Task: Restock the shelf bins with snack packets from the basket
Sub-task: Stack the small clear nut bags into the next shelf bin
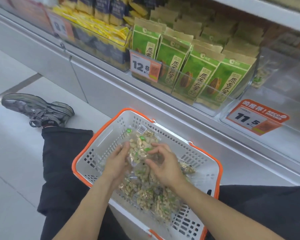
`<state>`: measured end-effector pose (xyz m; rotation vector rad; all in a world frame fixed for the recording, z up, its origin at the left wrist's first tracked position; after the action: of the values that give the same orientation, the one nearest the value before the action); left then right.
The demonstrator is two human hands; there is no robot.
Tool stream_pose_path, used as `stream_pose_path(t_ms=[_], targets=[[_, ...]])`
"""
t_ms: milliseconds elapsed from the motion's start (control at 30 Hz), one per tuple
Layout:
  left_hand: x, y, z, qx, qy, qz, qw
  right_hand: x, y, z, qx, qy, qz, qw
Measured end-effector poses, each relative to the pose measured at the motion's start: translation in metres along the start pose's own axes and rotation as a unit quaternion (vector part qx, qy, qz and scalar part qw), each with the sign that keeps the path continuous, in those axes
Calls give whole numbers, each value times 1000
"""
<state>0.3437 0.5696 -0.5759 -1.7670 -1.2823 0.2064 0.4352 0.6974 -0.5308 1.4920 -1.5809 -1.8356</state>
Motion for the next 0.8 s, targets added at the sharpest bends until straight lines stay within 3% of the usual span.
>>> stream_pose_path(t_ms=[167, 300, 367, 500, 600, 800], targets=[[29, -37, -13, 36, 83, -25, 996, -26, 71, 4, -129, 30, -76, 988], [30, -50, -16, 72, 54, 21, 996, -37, 111, 1, -189, 174, -206, 944], [34, -54, -16, 93, 60, 68, 992, -50, 118, 3, -174, 209, -211, 939], [51, -61, -27, 105, 93, 104, 985, -93, 120, 21, -75, 84, -195, 974], [75, -70, -39, 119, 147, 108, 976, -103, 111, 23, 21, 110, -157, 981], [120, -91, -49, 152, 154, 260, 941, -125, 117, 27, -3, 110, -206, 972]])
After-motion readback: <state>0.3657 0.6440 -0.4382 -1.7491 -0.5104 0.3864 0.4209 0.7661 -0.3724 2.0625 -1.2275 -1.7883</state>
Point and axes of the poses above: each hand's wrist, its own z-axis towards the middle knuckle, its own x-axis out of the palm, y = z × x, the point moved 10 cm from there along z, towards the middle knuckle
